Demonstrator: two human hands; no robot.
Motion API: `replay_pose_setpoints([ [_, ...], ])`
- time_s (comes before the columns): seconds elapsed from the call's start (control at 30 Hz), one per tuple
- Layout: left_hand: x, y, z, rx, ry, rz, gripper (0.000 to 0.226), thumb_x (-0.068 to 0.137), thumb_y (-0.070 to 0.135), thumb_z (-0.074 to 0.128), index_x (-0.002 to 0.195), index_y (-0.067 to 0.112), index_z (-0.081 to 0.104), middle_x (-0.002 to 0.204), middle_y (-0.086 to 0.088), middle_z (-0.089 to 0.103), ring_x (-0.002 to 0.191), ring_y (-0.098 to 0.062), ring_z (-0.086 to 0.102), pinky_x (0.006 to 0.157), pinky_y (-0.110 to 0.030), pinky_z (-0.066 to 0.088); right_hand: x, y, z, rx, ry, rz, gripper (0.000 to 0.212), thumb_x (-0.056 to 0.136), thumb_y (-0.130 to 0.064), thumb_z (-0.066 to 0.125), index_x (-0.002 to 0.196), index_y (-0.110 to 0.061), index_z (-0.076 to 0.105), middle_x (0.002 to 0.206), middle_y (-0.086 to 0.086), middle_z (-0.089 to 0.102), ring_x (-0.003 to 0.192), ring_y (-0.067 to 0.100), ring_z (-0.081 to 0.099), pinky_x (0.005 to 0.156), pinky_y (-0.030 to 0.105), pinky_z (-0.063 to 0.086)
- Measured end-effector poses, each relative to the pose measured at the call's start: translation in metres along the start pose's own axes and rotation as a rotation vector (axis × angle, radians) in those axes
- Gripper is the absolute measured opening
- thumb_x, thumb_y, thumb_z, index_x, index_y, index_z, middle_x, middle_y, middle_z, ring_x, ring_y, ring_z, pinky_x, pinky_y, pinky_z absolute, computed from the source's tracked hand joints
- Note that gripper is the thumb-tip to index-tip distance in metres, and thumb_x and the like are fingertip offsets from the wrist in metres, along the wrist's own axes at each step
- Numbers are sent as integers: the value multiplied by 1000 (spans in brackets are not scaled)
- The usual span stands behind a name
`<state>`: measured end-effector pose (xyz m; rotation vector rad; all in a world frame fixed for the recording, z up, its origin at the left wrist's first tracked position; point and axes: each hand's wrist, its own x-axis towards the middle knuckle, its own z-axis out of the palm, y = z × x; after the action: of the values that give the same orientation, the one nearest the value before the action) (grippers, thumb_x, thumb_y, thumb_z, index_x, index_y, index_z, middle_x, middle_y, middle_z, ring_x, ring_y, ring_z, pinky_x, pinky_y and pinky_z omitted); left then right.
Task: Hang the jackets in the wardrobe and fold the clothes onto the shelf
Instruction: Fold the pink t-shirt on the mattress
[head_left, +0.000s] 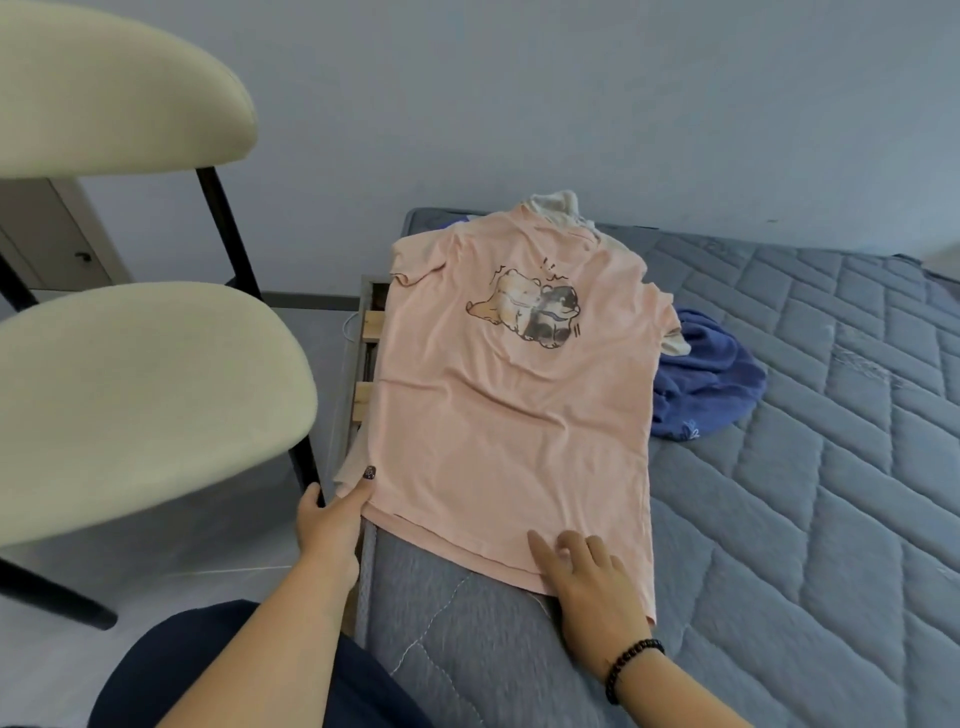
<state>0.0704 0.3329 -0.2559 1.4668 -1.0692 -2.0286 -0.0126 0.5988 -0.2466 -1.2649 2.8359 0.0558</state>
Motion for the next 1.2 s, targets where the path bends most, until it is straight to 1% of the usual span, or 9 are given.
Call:
replay_pose_setpoints([
  [0.23,-8,11,-9,33,-10,42,75,79,-2,69,145,23,41,135,-13,53,92,-23,63,79,-33,53,-11,16,-14,-45,-124,80,103,28,-14,85,124,-32,55,86,-3,38,47,13,47,31,24,30],
  [0.37,-33,15,-19,234,-89,85,62,82,-11,54,136,20,52,111,-10,60,67,-17,52,54,-23,47,-28,24,-44,-117,-271,59,74,90,-15,47,147,-47,13,127,3,34,101,23,52,74,35,46],
  [0.47,-51,9,-29,430,-156,117,62,80,-12,53,133,19,55,119,-12,60,89,-29,63,69,-30,53,-46,33,-55,-95,-385,51,72,94,-7,29,147,-50,4,120,0,28,97,22,39,77,32,37],
  [0.53,-65,3,-34,569,-195,133,66,78,-10,55,137,19,51,128,-13,56,93,-28,60,80,-35,53,-60,41,-58,-81,-437,71,72,94,-8,27,146,-52,4,107,-4,19,95,21,36,75,30,32],
  [0.7,-107,-10,-45,829,-312,87,70,78,-11,58,143,6,39,117,-20,62,53,-14,64,44,-20,47,-96,62,-67,-87,-494,90,70,93,-7,32,143,-54,19,102,-6,26,115,22,47,76,27,33],
  [0.83,-129,-20,-57,1185,-432,215,46,82,11,69,127,10,58,79,2,69,59,-3,65,59,-12,48,-113,77,-75,-110,-574,129,66,92,-11,41,143,-51,26,116,-5,42,119,21,49,85,29,42],
  [0.93,-138,-26,-63,1482,-425,422,16,88,31,58,102,34,65,88,9,66,85,-9,61,79,-22,50,-114,73,-76,-65,-634,119,58,90,-23,46,141,-44,31,127,-1,44,121,22,49,96,35,40],
  [1.07,-139,-31,-63,1642,-313,591,24,92,26,40,91,36,62,102,9,63,95,-16,59,70,-27,42,-107,47,-70,-71,-421,46,44,85,-54,47,124,-33,53,110,-3,45,116,19,46,94,36,34],
  [1.2,-141,-28,-60,1744,-218,680,22,94,24,42,75,26,56,94,4,61,84,-17,59,65,-27,39,-98,20,-50,2,-231,-107,30,90,-43,47,115,-27,56,113,-4,50,107,21,51,85,32,40],
])
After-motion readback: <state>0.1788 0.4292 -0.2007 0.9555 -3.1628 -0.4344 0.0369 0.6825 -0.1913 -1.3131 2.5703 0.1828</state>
